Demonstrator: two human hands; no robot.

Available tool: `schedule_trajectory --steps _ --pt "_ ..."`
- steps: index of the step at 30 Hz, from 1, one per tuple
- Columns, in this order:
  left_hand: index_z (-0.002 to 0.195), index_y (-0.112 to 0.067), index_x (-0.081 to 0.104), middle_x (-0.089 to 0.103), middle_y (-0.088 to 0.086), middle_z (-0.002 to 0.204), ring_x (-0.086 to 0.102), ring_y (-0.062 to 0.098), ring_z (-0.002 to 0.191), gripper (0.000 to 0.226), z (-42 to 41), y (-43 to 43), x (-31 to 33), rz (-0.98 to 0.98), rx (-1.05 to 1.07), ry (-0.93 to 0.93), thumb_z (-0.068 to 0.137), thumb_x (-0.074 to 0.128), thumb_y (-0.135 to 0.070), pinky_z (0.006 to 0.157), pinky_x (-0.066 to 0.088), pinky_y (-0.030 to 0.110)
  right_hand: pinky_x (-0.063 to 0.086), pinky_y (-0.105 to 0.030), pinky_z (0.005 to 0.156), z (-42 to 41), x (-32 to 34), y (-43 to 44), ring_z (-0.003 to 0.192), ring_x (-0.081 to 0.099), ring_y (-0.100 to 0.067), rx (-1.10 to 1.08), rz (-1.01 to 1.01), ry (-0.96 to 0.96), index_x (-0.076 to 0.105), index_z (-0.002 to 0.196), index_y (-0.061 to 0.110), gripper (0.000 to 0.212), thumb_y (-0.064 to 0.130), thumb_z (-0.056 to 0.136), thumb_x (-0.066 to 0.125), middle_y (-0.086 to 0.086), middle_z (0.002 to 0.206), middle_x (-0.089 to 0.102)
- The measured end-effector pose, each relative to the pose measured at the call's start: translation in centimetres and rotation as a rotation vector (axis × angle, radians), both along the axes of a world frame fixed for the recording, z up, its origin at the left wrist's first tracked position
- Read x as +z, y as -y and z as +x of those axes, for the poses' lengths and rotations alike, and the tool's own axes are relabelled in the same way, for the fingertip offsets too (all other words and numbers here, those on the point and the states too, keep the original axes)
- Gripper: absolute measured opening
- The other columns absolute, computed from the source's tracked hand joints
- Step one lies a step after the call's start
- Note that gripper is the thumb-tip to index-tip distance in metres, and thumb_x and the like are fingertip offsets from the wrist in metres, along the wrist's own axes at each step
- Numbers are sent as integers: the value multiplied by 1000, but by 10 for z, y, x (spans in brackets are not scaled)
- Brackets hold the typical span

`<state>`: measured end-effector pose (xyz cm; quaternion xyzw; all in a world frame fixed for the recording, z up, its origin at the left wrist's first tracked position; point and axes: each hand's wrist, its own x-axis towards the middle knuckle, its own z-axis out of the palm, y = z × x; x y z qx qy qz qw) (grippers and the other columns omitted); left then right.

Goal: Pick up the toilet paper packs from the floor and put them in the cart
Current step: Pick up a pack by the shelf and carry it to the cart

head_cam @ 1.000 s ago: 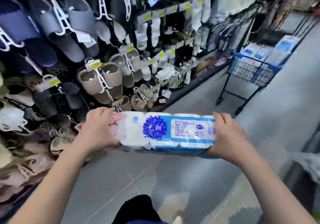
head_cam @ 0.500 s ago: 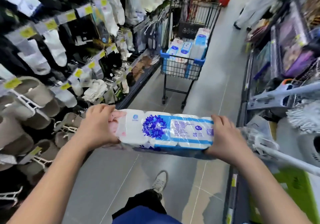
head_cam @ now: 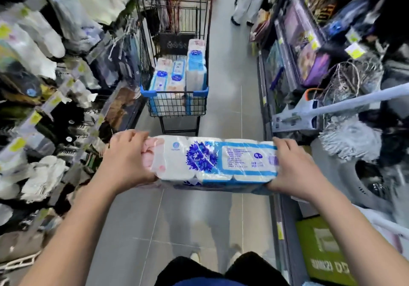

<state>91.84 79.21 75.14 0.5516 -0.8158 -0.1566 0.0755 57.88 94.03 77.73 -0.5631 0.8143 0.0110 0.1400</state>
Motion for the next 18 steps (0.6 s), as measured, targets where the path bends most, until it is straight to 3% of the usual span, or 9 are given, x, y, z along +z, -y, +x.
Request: schedule_trajectory --steps 6,11,15,18 --pt "140 -21 44 44 5 136 33 32 134 116 -70 66 -3 -4 -10 40 38 58 -74 110 36 50 37 -43 109 -72 -7 62 133 43 -30 -5 0 27 25 152 14 124 59 52 83 -8 145 39" --pt "143 -19 43 42 5 139 30 31 137 119 -144 123 -1 -17 14 53 35 58 -68 111 35 51 42 -44 107 -148 -15 121 129 48 -29 16 -50 47 29 150 16 134 77 34 58 -6 140 43" --pt "142 -20 44 44 5 136 33 32 134 120 -205 164 4 -7 44 88 35 61 -69 111 35 48 38 -43 108 -218 -13 172 133 44 -28 63 -57 73 27 153 15 126 65 48 77 -5 144 41" --pt "145 -20 42 42 3 137 32 30 133 121 -243 187 10 12 64 96 36 64 -67 112 35 45 40 -42 106 -261 -10 208 132 46 -28 97 -35 65 26 153 15 122 59 54 80 -5 144 40"
